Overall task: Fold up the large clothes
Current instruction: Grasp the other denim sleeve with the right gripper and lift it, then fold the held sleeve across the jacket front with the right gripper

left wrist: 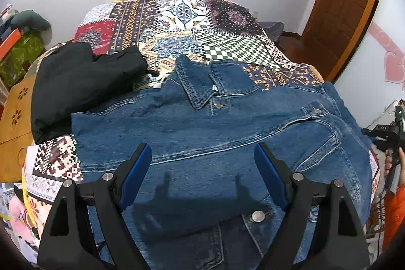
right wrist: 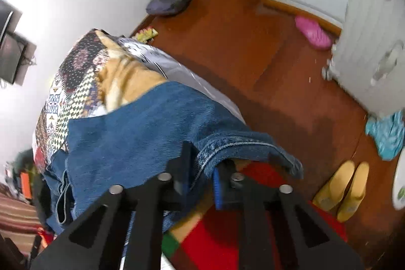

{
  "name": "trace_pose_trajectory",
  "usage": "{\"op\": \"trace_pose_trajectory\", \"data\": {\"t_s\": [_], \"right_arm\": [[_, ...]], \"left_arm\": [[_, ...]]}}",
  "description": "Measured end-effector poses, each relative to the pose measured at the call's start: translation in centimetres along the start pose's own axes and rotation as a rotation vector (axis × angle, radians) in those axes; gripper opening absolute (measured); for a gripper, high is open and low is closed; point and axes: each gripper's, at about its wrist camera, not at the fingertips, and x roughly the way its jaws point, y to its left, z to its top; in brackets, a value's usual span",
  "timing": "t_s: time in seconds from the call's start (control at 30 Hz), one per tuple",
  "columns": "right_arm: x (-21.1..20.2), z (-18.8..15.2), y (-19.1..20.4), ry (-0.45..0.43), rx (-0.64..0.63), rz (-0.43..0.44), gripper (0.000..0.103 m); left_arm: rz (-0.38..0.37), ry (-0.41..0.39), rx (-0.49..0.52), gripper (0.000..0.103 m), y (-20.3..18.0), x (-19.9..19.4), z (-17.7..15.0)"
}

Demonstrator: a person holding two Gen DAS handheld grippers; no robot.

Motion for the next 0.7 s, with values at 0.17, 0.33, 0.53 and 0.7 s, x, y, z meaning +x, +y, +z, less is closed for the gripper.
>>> {"op": "trace_pose_trajectory", "data": {"t_s": [0.17, 0.33, 0.53, 0.7], "right_arm": [[-4.9, 1.5, 5.0, -0.128, -0.128, 0.097, 0.006], [-10.4, 0.3, 13.9, -0.216, -0.349, 0.243, 0.006], [-10.8, -5.8, 23.0, -0.185, -0.593, 0.349, 0.006], [-4.4, -11.3, 25.1, 0.008, -0.690, 0.335, 0.006]], "left_arm": [[0.025, -0.017, 0.008, 0.083, 0.8, -0.8, -0.4], [0.015, -0.045, -0.005, 0.083, 1.5, -2.1, -0.6], [0.012, -0.066, 0.006, 0.083, 2.2, -3.4, -1.3], [0.024, -0.076, 0.021, 0.083, 2.7, -4.2, -2.2]]}}
